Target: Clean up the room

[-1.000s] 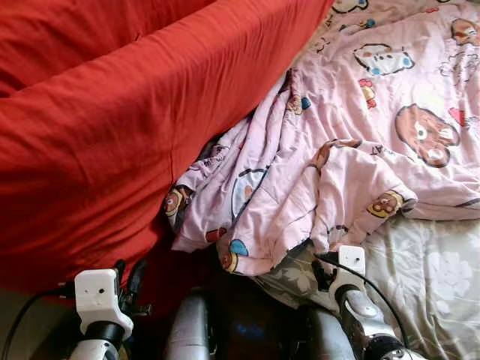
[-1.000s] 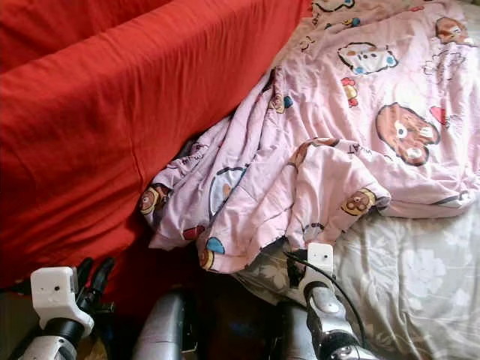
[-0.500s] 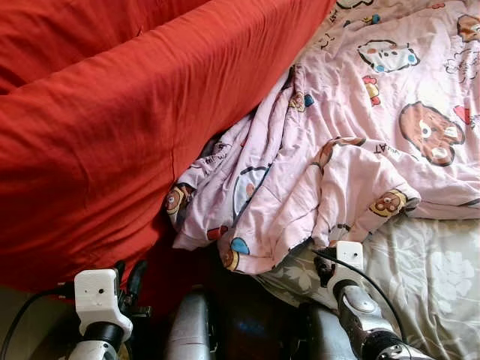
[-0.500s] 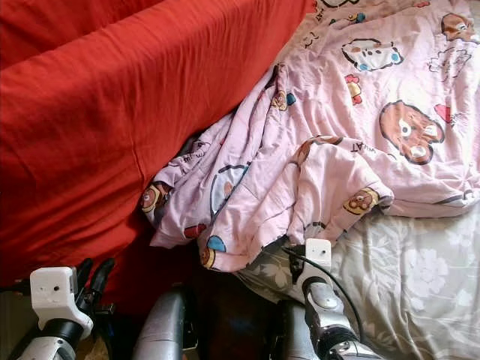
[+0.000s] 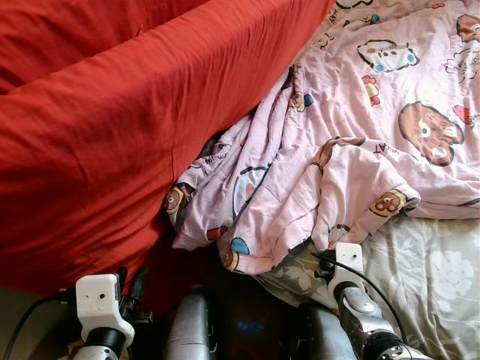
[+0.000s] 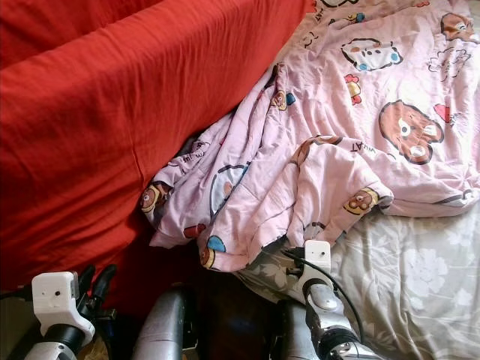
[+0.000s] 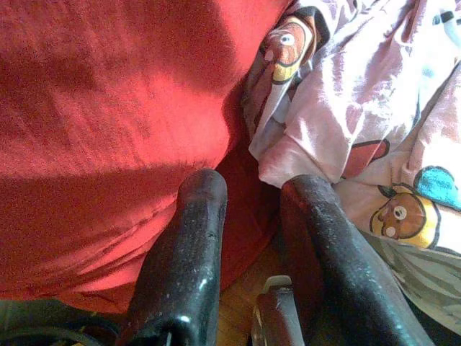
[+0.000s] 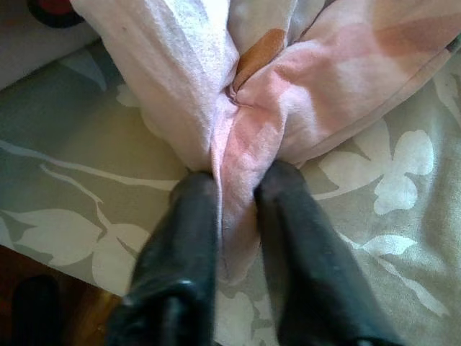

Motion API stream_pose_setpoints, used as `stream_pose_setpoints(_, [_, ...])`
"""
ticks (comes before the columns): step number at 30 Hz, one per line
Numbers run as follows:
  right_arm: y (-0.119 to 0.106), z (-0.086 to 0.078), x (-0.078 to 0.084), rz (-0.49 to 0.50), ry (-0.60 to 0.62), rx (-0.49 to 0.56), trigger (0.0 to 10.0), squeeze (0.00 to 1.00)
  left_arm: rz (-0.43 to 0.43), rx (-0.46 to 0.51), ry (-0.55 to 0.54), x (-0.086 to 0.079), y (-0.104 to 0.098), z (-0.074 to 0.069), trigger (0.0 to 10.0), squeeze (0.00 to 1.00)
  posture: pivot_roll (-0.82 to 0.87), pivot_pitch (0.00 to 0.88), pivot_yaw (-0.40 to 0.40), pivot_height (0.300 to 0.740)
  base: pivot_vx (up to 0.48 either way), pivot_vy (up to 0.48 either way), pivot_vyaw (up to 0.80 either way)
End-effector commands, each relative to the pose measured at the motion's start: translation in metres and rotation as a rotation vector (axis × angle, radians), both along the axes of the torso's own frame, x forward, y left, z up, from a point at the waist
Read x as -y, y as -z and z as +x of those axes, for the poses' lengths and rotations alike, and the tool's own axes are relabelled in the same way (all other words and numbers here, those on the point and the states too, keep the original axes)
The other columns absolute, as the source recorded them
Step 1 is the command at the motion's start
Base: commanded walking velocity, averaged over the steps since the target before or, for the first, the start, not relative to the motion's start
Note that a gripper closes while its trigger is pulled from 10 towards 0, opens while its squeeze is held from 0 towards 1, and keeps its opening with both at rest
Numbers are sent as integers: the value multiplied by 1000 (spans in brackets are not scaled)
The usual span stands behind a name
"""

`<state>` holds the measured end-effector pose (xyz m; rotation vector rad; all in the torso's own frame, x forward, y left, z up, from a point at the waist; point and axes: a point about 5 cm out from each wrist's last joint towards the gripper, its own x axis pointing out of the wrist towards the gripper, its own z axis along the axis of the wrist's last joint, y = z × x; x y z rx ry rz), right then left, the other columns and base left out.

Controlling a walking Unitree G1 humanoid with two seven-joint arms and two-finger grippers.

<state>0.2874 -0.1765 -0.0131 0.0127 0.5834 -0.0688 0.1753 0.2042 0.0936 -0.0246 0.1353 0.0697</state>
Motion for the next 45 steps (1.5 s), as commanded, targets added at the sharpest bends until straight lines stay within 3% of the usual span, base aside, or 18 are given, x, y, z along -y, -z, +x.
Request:
stream_pose_setpoints(1, [12,-12,-1,-1,-5,-66,0,0,5,-19,-2,-1,2,-5,10000,0,247,322,10,642,0,0,0])
stream_pose_setpoints(38, [12,-11,-2,-7,-13,-75,0,0,-5,-26,-4,0,7,0,10000,0,258,282,10,642,0,0,0])
stream_pose_setpoints(39, [3,-7,8,19,49,22,0,0,-20,-23,-13,-4,26,34,10000,0,72,0,32,642,0,0,0])
stream_pose_setpoints(40, [-3,-5,16,34,95,96,0,0,-31,-22,-18,-5,35,60,10000,0,72,0,33,642,0,0,0])
stream_pose_setpoints(41, [-7,-3,22,45,127,147,0,0,-40,-21,-21,-5,40,76,10000,0,73,0,35,642,0,0,0])
stream_pose_setpoints(42, [-10,-2,24,50,142,171,0,0,-43,-21,-21,-5,41,84,10000,0,74,0,36,642,0,0,0])
stream_pose_setpoints(45, [-10,-1,23,54,139,168,0,0,-41,-21,-20,-5,41,84,10000,0,79,0,35,642,0,0,0])
